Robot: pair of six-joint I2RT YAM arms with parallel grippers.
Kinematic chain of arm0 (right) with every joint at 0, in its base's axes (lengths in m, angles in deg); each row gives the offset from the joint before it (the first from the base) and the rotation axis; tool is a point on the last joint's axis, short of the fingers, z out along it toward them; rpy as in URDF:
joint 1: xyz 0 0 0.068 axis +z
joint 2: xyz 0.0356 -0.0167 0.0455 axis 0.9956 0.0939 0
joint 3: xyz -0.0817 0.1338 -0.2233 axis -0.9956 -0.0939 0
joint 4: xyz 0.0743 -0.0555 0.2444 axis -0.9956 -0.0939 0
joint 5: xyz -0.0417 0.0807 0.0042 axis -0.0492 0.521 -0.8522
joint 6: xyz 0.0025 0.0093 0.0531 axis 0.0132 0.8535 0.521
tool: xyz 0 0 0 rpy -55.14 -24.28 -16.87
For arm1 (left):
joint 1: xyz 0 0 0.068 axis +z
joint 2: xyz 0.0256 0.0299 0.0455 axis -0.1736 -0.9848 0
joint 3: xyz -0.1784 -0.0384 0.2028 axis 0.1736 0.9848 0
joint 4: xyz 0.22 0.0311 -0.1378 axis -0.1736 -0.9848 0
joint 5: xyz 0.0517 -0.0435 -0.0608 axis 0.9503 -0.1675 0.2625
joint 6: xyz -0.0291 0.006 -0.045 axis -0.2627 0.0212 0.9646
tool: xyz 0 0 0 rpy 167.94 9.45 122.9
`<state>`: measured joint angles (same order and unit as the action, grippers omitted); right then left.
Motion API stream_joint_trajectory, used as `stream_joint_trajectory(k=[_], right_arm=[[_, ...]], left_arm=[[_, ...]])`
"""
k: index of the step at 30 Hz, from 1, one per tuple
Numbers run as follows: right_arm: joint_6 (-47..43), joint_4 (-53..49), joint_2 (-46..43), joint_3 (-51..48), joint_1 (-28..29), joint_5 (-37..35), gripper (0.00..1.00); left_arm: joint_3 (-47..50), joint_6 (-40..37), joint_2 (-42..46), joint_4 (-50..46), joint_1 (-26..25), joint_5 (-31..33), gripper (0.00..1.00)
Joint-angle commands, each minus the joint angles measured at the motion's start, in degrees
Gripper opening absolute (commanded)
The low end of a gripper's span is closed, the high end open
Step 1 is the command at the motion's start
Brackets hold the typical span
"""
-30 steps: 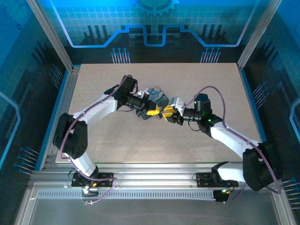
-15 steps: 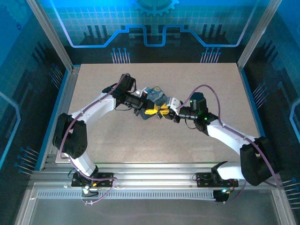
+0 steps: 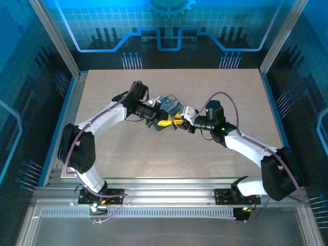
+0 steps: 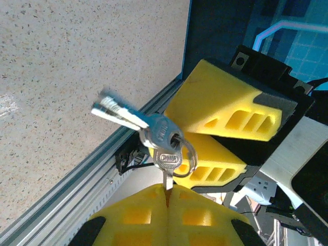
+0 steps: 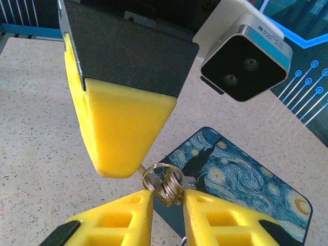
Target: Unlock the padlock with the key
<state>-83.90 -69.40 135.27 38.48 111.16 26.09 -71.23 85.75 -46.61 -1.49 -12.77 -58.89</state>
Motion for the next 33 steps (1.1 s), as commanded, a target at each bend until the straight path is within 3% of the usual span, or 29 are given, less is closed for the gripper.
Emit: stream_joint_trajectory(k=[1, 4, 20, 24, 27, 31, 33], right_arm=[[-1.30, 1.75, 0.58, 1.80, 1.73, 0.16, 0.19], [-0.83, 2.92, 0.43, 1.44, 2.11, -0.31, 0.14], [-1.51, 1.09, -1.10, 0.63, 3.60, -0.33, 0.17], [-0.69, 0.83, -1.31, 1.09, 3.78, -0.15, 0.00], [-0.13, -1.26, -1.80, 1.82, 3.73, 0.75, 0.00], [0.77, -5.71, -2.69, 1.89, 3.78, 3.82, 0.00], [1.36, -7.39, -2.88, 1.84, 3.78, 3.86, 0.00]], left_arm=[[-1.31, 0.36, 0.22, -2.14, 0.01, -1.62, 0.00], [-1.18, 0.34, 0.18, -2.18, 0.07, -1.59, 0.00], [-0.62, 2.70, -0.22, 0.77, 0.02, -2.19, 0.00], [-0.50, 2.89, -0.21, 0.72, 0.02, -2.16, 0.00], [-0.31, 3.07, -0.22, 0.55, 0.26, -1.34, 0.00], [0.30, 4.81, -0.04, 2.47, 0.88, -0.89, 0.06], [0.13, 5.40, -0.34, 3.02, 1.06, -0.93, 0.19]])
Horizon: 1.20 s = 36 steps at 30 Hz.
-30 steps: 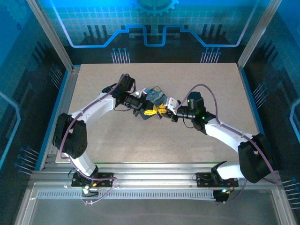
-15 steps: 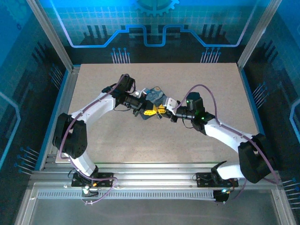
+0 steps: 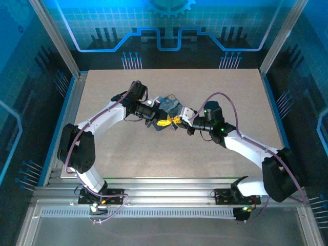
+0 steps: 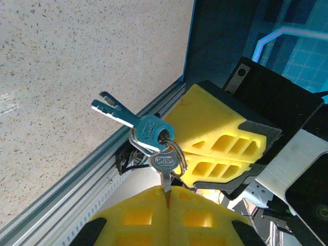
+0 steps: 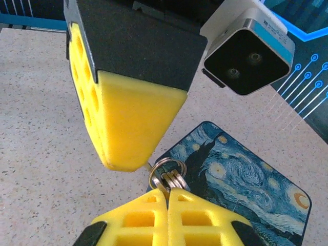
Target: Unlock the padlock with the key
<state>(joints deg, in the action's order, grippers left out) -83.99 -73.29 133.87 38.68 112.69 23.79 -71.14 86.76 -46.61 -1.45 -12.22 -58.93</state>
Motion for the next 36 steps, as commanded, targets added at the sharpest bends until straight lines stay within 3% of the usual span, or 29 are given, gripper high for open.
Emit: stream_joint_trajectory(k=[1, 4, 13, 16, 20, 25, 36], right_arm=[[1.82, -4.89, -1.30, 1.89, 2.12, 6.14, 0.00], [3.70, -9.07, -0.70, 3.14, 1.34, 7.66, 0.00], [13.40, -14.67, 1.52, 6.50, -1.09, 10.28, 0.00], [15.85, -20.23, 3.36, 9.46, -1.74, 5.73, 0.00], [24.58, -27.75, 8.70, 12.94, -3.00, 2.12, 0.23], [30.43, -30.58, 16.64, 13.39, 2.09, -2.72, 0.34], [28.44, -36.73, 30.63, 25.52, 10.35, -20.15, 0.41]], left_arm=[[-0.13, 4.43, -0.42, 2.88, 0.67, -0.93, 0.24], [-0.26, 4.38, -0.24, 2.88, 1.56, -0.45, 0.35], [1.39, 1.70, 2.24, 2.28, 5.21, 1.06, 0.36], [1.72, -0.41, 2.70, -0.05, 5.33, 3.83, 0.35], [0.84, -6.83, 4.77, -8.82, 5.54, 14.98, 0.39], [6.08, -7.15, 9.33, -10.15, 8.11, 25.81, 0.44], [12.47, -7.86, 13.35, -10.31, 10.27, 33.57, 0.45]])
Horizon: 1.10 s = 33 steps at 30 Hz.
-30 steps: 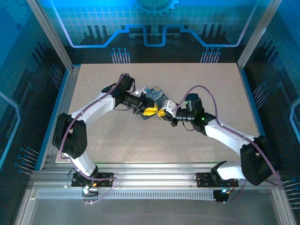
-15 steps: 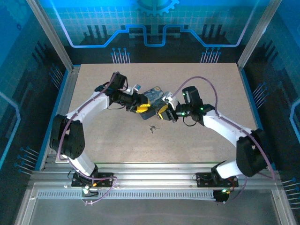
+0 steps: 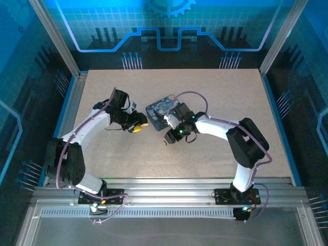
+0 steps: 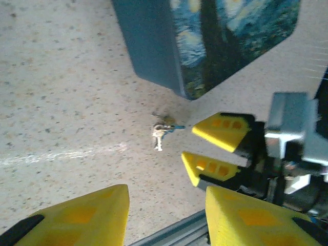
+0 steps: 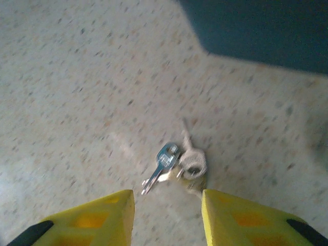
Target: Unlock the padlock with the key
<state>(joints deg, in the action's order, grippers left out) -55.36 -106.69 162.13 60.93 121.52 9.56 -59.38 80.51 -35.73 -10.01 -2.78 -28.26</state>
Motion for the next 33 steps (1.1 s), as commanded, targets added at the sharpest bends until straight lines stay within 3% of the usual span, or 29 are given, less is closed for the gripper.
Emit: stream_joint_trajectory(k=[1, 7, 18, 24, 33], right_arm=[[-0.28, -3.86, 3.46, 4.24, 1.99, -6.86, 0.41], [-0.68, -6.08, 7.68, 7.88, 4.17, -10.29, 0.41], [-0.53, -6.62, 6.54, 6.01, 4.91, -11.25, 0.41], [-0.52, -5.66, 6.56, 3.47, 4.91, -12.68, 0.20], [0.33, -2.83, 1.00, 1.05, 2.63, -6.48, 0.06]], left_arm=[[0.94, -1.82, 2.66, -1.81, 0.95, 2.96, 0.44], [1.62, -2.88, 3.32, -1.90, 1.85, 2.69, 0.45], [1.52, -3.81, 4.43, -2.56, 3.81, 1.90, 0.45], [1.31, -3.70, 5.03, -3.03, 3.85, 2.20, 0.45], [0.65, -3.53, 5.94, -3.89, 3.81, 1.73, 0.44]])
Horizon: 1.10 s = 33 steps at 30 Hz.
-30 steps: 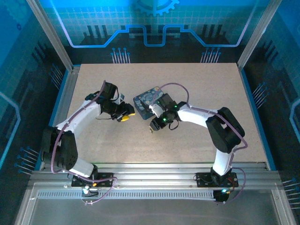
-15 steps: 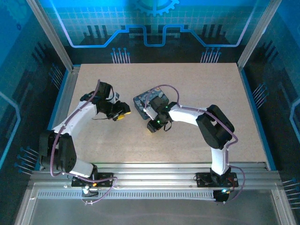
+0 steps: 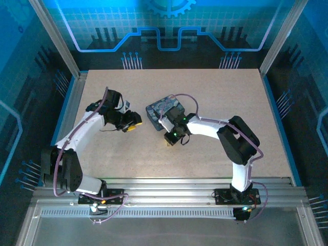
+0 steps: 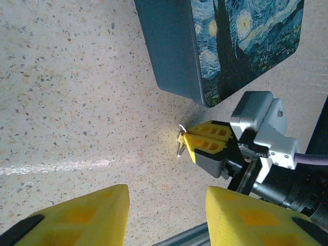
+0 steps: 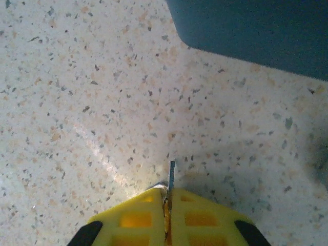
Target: Unlock the padlock with the key
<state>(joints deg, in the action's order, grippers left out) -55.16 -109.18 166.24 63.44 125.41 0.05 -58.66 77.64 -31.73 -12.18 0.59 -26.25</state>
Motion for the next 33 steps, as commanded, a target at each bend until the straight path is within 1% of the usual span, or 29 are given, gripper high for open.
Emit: stream_joint_trajectory(k=[1, 5, 11, 14, 17, 20, 24, 27, 30, 33], right_arm=[[-0.03, 0.10, -4.09, -1.92, -1.69, 4.32, 0.05], [-0.46, 2.83, -8.40, -4.35, -4.74, 12.35, 0.01], [-1.41, 5.24, -13.56, -6.78, -9.19, 23.89, 0.00], [-2.71, 6.42, -16.02, -8.00, -10.86, 31.33, 0.00], [-4.02, 7.86, -18.78, -9.22, -11.96, 37.91, 0.01], [-5.30, 7.85, -20.90, -9.36, -12.57, 43.06, 0.01], [-6.25, 6.58, -22.30, -8.66, -12.74, 46.94, 0.01], [-6.17, 6.09, -22.79, -8.23, -12.80, 48.10, 0.01], [-6.21, 5.54, -22.79, -7.79, -12.81, 48.25, 0.01], [-5.91, 5.70, -22.79, -7.69, -12.76, 48.59, 0.01]], left_arm=[[-0.15, -0.74, 2.03, -1.74, 0.44, -0.51, 0.44], [-0.42, -2.35, 2.04, -1.90, -0.05, -3.82, 0.42], [-0.84, -4.89, 0.89, 0.41, -2.54, -11.90, 0.30], [-0.95, -5.09, 0.25, 3.34, -4.83, -16.06, 0.29], [-0.69, -3.32, -0.26, 8.16, -6.84, -20.53, 0.27], [-0.91, -3.09, -0.83, 10.85, -8.69, -22.23, 0.24], [-1.21, -5.05, -1.14, 12.06, -10.51, -23.15, 0.23], [-0.63, -5.96, -0.93, 13.41, -10.70, -23.55, 0.24], [0.30, -5.60, -0.22, 16.00, -10.67, -25.69, 0.28], [1.14, -5.29, 0.80, 17.84, -10.93, -27.08, 0.29]])
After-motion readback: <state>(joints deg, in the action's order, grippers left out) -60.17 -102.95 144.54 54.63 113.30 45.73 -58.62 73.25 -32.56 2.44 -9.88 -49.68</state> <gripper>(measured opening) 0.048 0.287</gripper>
